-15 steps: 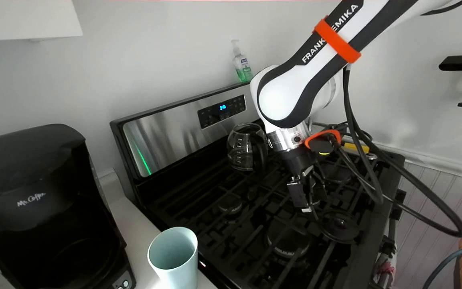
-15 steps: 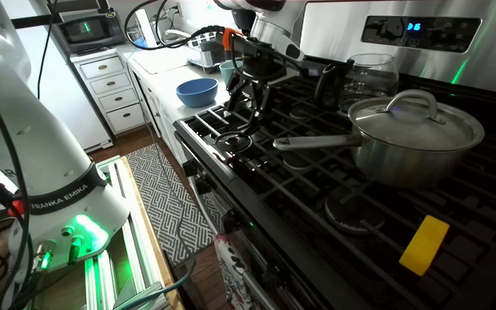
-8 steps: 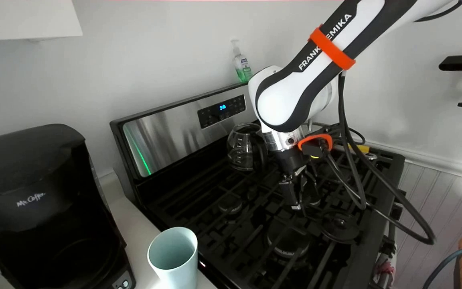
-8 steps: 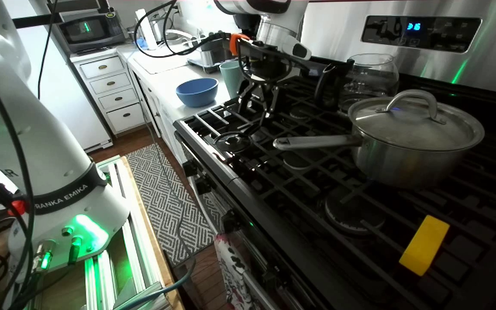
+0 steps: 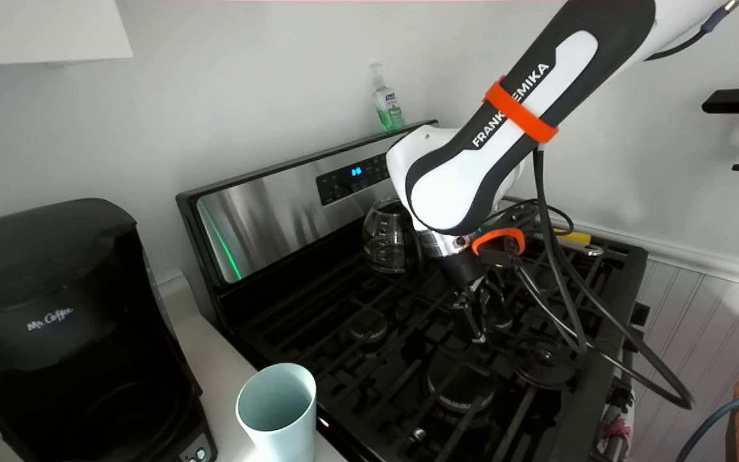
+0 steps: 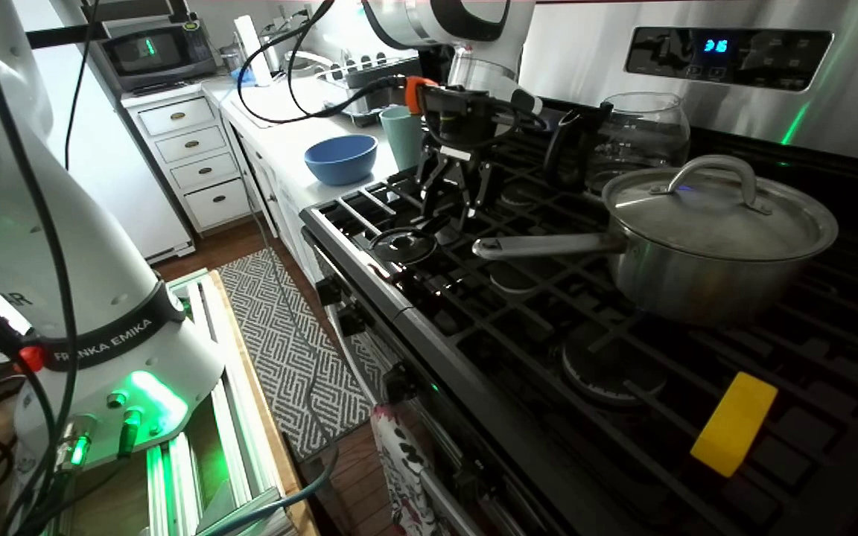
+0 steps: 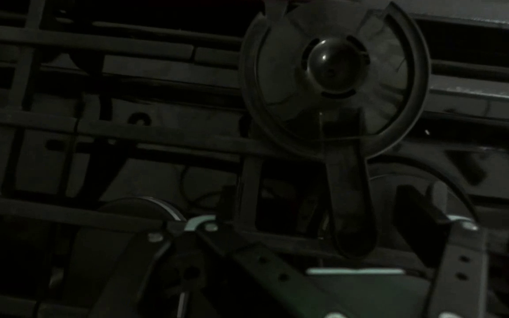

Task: Pick up the clear jar lid on the stove and place it on top of the pot

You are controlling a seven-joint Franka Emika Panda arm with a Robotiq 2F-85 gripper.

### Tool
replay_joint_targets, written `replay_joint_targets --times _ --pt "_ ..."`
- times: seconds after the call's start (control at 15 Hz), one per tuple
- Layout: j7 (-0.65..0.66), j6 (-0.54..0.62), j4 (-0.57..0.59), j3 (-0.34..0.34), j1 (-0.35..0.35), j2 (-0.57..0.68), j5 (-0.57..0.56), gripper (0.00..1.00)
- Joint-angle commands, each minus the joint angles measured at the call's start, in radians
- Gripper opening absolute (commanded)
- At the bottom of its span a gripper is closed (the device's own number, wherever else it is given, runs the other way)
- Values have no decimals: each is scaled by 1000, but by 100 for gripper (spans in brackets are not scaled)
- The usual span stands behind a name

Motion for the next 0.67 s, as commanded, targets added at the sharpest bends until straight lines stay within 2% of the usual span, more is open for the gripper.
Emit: replay_joint_targets --times 0.0,0.07,0.27,0.33,0.4,0.53,0.6 --pt "-12 -14 26 7 17 33 -36 82" --pt "-22 -15 27 11 19 36 -38 84" --pt "-55 -24 29 21 22 39 -35 97" --pt "-63 -26 30 22 23 40 -35 90" --pt "-72 -28 32 24 24 41 -35 67" --pt "-85 -33 34 25 24 41 -32 64" --pt "-91 -35 34 25 24 40 -33 56"
